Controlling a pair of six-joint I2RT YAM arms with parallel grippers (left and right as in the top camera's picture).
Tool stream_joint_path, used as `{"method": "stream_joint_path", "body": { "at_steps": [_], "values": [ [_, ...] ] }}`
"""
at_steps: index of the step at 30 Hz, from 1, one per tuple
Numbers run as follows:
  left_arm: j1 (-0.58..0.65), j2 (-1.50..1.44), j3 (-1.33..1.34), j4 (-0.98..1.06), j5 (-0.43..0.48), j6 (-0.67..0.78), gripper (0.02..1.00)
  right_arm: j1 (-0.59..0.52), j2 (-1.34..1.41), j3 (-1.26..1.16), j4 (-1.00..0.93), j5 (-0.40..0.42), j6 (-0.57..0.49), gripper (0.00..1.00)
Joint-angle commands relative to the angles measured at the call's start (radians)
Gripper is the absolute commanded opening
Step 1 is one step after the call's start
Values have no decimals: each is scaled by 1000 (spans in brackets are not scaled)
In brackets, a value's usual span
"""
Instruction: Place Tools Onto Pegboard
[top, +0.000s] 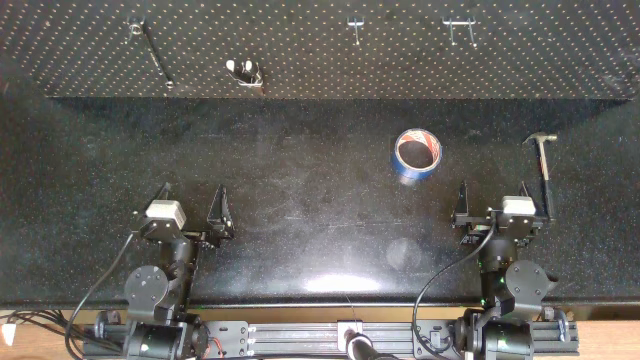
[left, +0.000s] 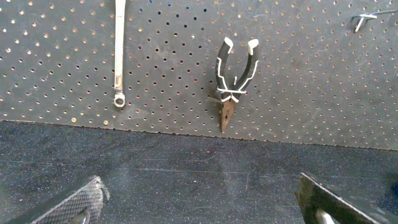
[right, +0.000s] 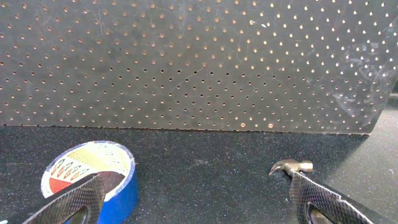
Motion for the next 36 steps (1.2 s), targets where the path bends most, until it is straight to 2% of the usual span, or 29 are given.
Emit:
{"method": "stream_joint_path", "body": {
  "at_steps": [1, 4, 5, 6, 7, 9, 10, 12, 16, 20, 23, 27, 32, 34, 35, 36],
  "values": [
    [-5, -12, -2, -7, -3, 5, 993, -4, -5, -4, -2, -2, -10, 976],
    [-5, -12, -2, -8, -3, 5, 993, -4, 14, 19, -29, -2, -10, 976],
    [-5, -12, -2, -8, -3, 5, 993, -4, 75, 139, -176, -6, -10, 976],
    [-5, -12, -2, -7, -3, 5, 993, -4, 179, 293, -328, -53, 17, 976],
    [-5, -12, -2, -7, -3, 5, 993, -4, 367, 475, -429, -163, 90, 976],
    [-5, -12, -2, -7, -3, 5, 993, -3, 717, 735, -597, -342, 94, 976],
    [-5, -12, -2, -8, -3, 5, 996, 1, 855, 829, -708, -382, 95, 976],
    [-5, -12, -2, -7, -3, 5, 993, 43, 1081, 964, -870, -385, 84, 976],
    [-5, -12, -2, -8, -3, 5, 993, 223, 1383, 1130, -890, -384, 83, 976],
    [-5, -12, -2, -8, -3, 5, 993, 261, 1562, 1237, -890, -373, 52, 976],
    [-5, -12, -2, -8, -3, 5, 993, 261, 1628, 1240, -878, -315, 34, 976],
    [-5, -12, -2, -8, -3, 5, 993, 323, 1733, 1239, -775, -316, 1, 976],
    [-5, -12, -2, -8, -3, 5, 993, 323, 1810, 1239, -764, -294, 2, 989],
    [-5, -12, -2, -7, -3, 5, 993, 328, 1825, 1239, -766, -294, 9, 838],
    [-5, -12, -2, -7, -3, 5, 991, 328, 1825, 1239, -765, -294, 8, 603],
    [-5, -12, -2, -8, -3, 5, 993, 328, 1825, 1239, -765, -294, 9, 75]
  ]
}}
